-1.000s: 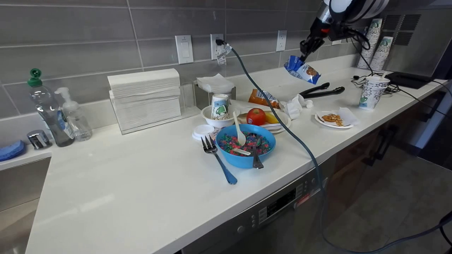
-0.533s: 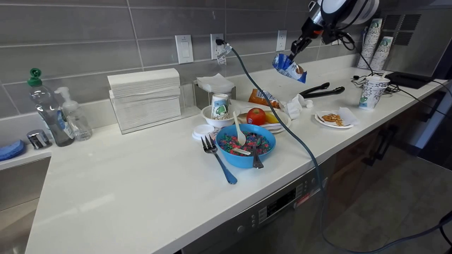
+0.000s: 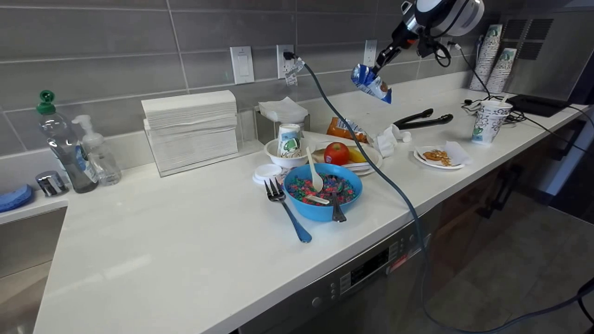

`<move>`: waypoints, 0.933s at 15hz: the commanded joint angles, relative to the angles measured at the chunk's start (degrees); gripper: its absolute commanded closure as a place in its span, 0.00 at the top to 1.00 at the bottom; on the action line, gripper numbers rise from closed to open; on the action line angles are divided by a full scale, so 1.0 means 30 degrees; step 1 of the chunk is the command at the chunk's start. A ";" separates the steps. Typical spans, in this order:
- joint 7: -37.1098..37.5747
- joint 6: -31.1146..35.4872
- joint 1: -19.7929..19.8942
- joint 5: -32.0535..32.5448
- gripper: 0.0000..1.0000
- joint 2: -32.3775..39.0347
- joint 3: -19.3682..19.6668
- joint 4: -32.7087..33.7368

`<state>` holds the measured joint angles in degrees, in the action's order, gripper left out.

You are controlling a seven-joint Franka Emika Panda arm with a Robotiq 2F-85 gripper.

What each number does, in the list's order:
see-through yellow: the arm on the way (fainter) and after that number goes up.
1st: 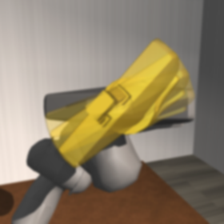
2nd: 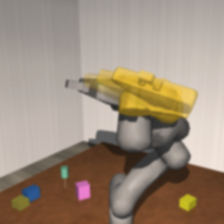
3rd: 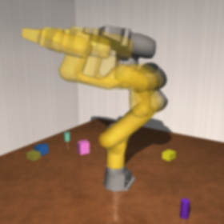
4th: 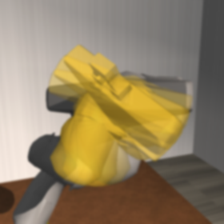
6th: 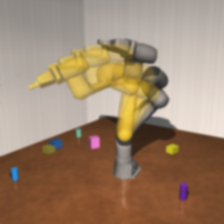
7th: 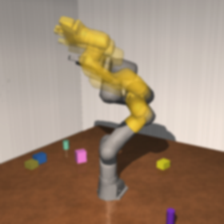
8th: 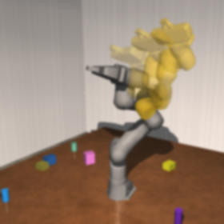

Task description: Pour the snacks out of the blue packet and onto the white plate on the right.

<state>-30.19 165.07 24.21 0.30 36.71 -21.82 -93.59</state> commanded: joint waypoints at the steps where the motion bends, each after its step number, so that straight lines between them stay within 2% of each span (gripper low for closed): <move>1: -0.3032 -0.1589 0.0869 -0.0976 0.27 0.2186 -0.1686 0.2442; 4: -0.3653 -0.3606 0.0835 -0.1273 0.47 0.1890 -0.1826 0.2552; 7: -0.3740 -0.6800 0.0702 -0.2438 0.72 -0.0023 -0.1537 0.0855; 10: -0.3596 -0.7289 0.0283 -0.4151 0.94 -0.2283 -0.0662 -0.2145; 12: -0.4475 -0.6276 -0.0097 -0.4812 1.00 -0.3506 -0.0310 -0.4166; 14: -0.4211 -0.6026 -0.0892 -0.5007 1.00 -0.4905 0.0469 -0.6142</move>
<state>-41.26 144.20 24.59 -11.52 30.00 -24.00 -100.93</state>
